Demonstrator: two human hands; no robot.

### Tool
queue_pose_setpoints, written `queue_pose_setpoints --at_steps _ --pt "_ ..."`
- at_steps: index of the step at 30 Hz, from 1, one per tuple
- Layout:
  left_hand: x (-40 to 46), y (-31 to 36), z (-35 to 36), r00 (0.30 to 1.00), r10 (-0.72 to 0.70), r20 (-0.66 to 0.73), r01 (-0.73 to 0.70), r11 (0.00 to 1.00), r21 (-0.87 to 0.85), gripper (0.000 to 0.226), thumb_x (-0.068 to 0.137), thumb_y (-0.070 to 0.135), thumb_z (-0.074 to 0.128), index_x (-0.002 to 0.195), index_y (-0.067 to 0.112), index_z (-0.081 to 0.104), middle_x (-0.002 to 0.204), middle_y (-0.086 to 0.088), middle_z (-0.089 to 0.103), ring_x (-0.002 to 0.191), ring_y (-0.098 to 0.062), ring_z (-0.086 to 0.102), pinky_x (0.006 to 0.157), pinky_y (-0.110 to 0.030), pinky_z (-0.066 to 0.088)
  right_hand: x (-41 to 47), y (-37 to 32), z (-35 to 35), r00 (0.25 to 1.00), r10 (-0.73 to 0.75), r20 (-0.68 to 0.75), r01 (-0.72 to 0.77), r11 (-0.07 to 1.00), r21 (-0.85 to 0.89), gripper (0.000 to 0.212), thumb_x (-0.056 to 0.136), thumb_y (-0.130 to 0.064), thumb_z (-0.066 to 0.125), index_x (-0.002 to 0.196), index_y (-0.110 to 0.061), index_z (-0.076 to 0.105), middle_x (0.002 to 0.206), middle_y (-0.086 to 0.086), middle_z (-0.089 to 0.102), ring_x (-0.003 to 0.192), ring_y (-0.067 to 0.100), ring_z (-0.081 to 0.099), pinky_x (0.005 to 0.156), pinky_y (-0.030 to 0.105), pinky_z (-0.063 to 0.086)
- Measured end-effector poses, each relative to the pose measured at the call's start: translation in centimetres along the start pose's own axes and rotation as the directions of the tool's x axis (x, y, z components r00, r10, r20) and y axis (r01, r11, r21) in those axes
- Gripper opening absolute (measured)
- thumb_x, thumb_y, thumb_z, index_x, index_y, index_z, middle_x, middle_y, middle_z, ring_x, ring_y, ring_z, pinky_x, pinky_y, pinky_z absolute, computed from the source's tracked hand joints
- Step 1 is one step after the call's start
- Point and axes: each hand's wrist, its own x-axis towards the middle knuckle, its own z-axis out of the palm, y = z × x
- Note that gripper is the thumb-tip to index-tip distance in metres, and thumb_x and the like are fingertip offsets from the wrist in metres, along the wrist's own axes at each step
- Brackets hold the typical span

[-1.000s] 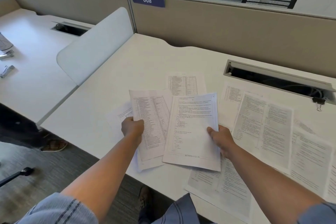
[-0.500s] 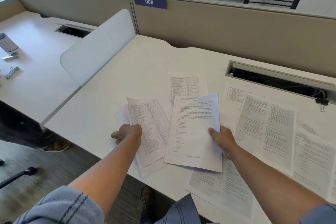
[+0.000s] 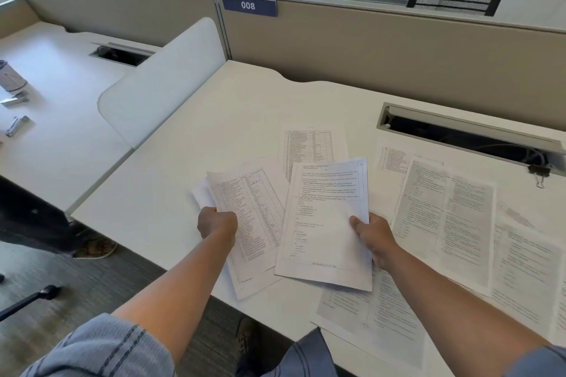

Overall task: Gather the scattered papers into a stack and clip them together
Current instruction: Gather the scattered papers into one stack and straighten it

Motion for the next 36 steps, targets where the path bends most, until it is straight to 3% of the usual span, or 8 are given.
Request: queue_pose_setpoints --at_steps 6,8,12,15,19,25,29,36 --pt "-1.8 2.7 -0.4 0.987 0.151 0.047 -0.148 0.986 -0.074 0.067 0.087 -0.006 0.054 0.138 0.025 0.025 0.117 -0.006 0.052 0.089 -0.028 0.059 0.064 -0.033 0.050 -0.3 -0.1 0.0 1.000 -0.012 -0.008 0.012 1.000 0.000 0.036 0.100 -0.028 0.065 0.133 -0.015 0.065 0.123 0.005 0.072 0.107 0.028 0.068 0.097 0.045 0.056" --pt "-2.3 4.6 -1.0 0.967 0.237 0.092 -0.231 0.970 -0.068 0.073 0.088 -0.005 0.056 0.147 0.026 0.028 0.117 -0.002 0.054 0.092 -0.026 0.060 0.061 -0.028 0.047 -0.5 -0.2 0.1 1.000 -0.018 -0.009 0.018 1.000 -0.006 0.036 0.100 -0.028 0.064 0.133 -0.014 0.065 0.122 0.005 0.071 0.106 0.028 0.067 0.092 0.041 0.056" --pt "-3.2 8.1 -2.5 0.823 0.509 0.252 -0.554 0.819 0.153 0.019 0.088 0.001 0.053 0.100 0.009 0.065 0.087 -0.002 0.065 0.084 -0.028 0.065 0.055 -0.023 0.043 -0.7 -0.5 0.1 1.000 -0.013 -0.022 0.013 1.000 -0.009 0.037 0.101 -0.027 0.063 0.135 -0.014 0.063 0.124 0.006 0.070 0.106 0.029 0.067 0.091 0.042 0.056" --pt "-4.7 10.5 -3.6 0.711 0.636 0.300 -0.702 0.625 0.342 0.014 0.092 0.008 0.053 0.099 0.006 0.064 0.088 -0.005 0.061 0.083 -0.032 0.059 0.067 -0.032 0.045 -1.0 -0.6 0.1 0.999 -0.016 -0.032 0.016 1.000 0.009 0.038 0.101 -0.026 0.062 0.137 -0.012 0.061 0.124 0.003 0.068 0.109 0.029 0.065 0.095 0.043 0.054" --pt "-7.1 12.7 -5.4 0.580 0.750 0.319 -0.775 0.387 0.500 0.009 0.091 0.004 0.050 0.094 0.005 0.058 0.081 -0.008 0.052 0.077 -0.037 0.053 0.065 -0.038 0.041 -1.4 -0.8 0.0 0.999 0.007 -0.032 -0.005 0.998 0.063 0.036 0.102 -0.026 0.061 0.136 -0.015 0.062 0.126 0.007 0.069 0.110 0.031 0.066 0.098 0.052 0.055" --pt "-10.4 15.2 -7.9 0.454 0.832 0.318 -0.806 0.232 0.544 0.006 0.092 0.004 0.051 0.087 0.007 0.053 0.073 -0.005 0.049 0.065 -0.032 0.049 0.055 -0.034 0.034 -1.8 -0.8 -0.1 1.000 0.009 -0.029 -0.006 0.995 0.100 0.032 0.103 -0.027 0.060 0.133 -0.017 0.063 0.123 0.007 0.069 0.106 0.030 0.066 0.094 0.048 0.055" --pt "-11.5 16.4 -8.5 0.440 0.826 0.351 -0.856 0.267 0.443 0.008 0.096 0.010 0.052 0.094 0.007 0.059 0.081 -0.006 0.058 0.078 -0.034 0.058 0.070 -0.045 0.051 -2.1 -1.0 -0.2 1.000 0.013 -0.024 -0.009 0.992 0.129 0.031 0.102 -0.028 0.061 0.132 -0.018 0.063 0.119 0.004 0.069 0.101 0.026 0.066 0.092 0.046 0.055" --pt "-9.3 15.1 -4.6 0.583 0.642 0.497 -0.791 0.589 0.166 0.015 0.099 0.017 0.058 0.111 0.016 0.068 0.100 -0.005 0.070 0.088 -0.023 0.067 0.076 -0.036 0.055 -2.3 -1.7 -1.1 0.999 0.044 -0.009 -0.042 0.983 0.177 0.019 0.102 -0.025 0.061 0.120 -0.024 0.064 0.119 0.003 0.071 0.103 0.028 0.068 0.095 0.051 0.056"
